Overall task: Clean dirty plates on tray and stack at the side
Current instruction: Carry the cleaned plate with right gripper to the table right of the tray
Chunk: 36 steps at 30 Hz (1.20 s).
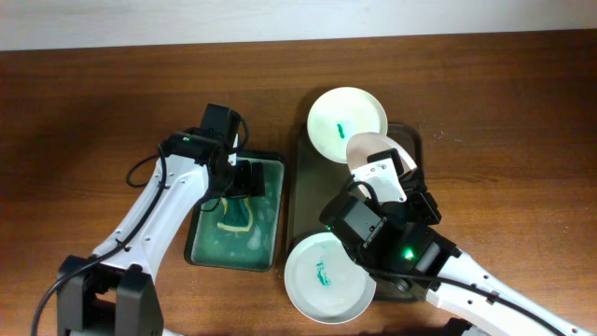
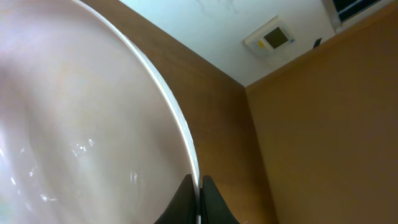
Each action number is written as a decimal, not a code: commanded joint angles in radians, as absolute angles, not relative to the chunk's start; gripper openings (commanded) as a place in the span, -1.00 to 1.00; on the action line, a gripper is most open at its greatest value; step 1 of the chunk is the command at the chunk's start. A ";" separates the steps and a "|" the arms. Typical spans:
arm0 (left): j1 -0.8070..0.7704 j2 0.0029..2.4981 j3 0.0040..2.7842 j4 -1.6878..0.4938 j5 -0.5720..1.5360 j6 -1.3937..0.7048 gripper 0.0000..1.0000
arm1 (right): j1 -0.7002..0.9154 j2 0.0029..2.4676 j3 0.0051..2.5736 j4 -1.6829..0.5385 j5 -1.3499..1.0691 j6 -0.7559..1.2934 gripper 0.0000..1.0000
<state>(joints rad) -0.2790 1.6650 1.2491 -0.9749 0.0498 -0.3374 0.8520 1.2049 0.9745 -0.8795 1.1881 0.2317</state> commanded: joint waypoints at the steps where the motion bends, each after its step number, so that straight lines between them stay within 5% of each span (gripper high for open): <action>1: -0.279 1.655 1.246 -0.973 0.060 -0.336 0.99 | 0.860 1.192 0.988 -0.879 1.243 0.236 -0.92; 20: -0.279 1.655 1.246 -0.973 0.060 -0.336 0.99 | 0.764 1.203 0.987 -0.850 1.090 0.237 -0.92; 22: -0.279 1.655 1.246 -0.973 0.060 -0.336 0.99 | 0.724 1.201 0.988 -0.865 1.043 0.384 -0.92; 29: -0.279 1.655 1.246 -0.973 0.060 -0.336 0.99 | 0.074 1.203 0.988 -0.857 0.149 0.432 -0.92; 36: -0.279 1.655 1.246 -0.973 0.060 -0.336 0.99 | -0.613 1.510 0.987 -0.838 -0.080 0.345 -0.92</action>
<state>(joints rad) -0.2790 1.6650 1.2480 -0.9760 0.0536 -0.3374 -0.4957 1.3991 0.9794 -0.8467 -0.0212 0.3580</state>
